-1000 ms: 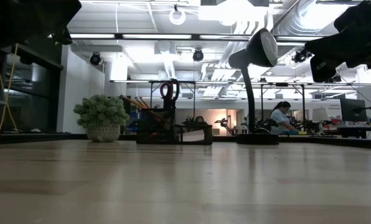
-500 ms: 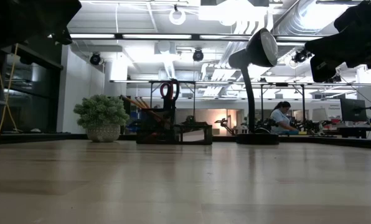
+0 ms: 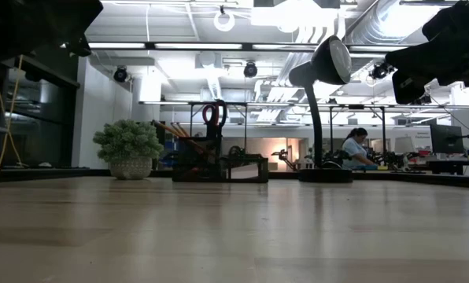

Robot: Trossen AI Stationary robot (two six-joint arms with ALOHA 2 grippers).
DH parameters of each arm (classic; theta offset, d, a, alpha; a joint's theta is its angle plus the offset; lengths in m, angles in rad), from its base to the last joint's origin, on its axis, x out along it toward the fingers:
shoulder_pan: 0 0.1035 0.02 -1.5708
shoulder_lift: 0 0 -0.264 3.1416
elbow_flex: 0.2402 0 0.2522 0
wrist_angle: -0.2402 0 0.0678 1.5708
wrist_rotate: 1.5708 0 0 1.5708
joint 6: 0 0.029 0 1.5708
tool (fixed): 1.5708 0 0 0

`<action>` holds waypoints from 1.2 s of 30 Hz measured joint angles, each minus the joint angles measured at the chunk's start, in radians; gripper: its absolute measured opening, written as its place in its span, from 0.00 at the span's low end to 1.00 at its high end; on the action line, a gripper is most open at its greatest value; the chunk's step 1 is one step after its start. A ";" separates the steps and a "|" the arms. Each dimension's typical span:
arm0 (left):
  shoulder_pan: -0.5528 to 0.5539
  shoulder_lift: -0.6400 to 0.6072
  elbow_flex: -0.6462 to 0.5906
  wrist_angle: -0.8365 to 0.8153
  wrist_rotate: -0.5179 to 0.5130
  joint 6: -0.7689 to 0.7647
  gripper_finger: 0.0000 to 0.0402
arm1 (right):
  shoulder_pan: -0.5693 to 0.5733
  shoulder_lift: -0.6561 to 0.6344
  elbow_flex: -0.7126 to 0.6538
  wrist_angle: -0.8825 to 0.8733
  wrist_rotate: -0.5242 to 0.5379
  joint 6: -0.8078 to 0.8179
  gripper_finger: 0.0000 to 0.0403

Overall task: Pick and place office supplies into organizer
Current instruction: Return to Home Position

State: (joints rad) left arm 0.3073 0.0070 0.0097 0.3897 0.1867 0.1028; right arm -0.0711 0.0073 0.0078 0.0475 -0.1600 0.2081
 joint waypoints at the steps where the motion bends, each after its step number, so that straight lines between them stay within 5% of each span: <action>1: 0.000 0.000 0.000 0.000 0.000 0.000 0.03 | 0.000 0.000 0.000 0.000 0.000 0.000 0.01; 36: 0.000 0.000 0.000 0.000 0.000 0.000 0.03 | 0.000 0.000 0.000 0.000 0.000 0.000 0.01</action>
State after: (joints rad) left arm 0.3073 0.0067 0.0097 0.3894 0.1870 0.1028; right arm -0.0711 0.0074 0.0078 0.0477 -0.1604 0.2081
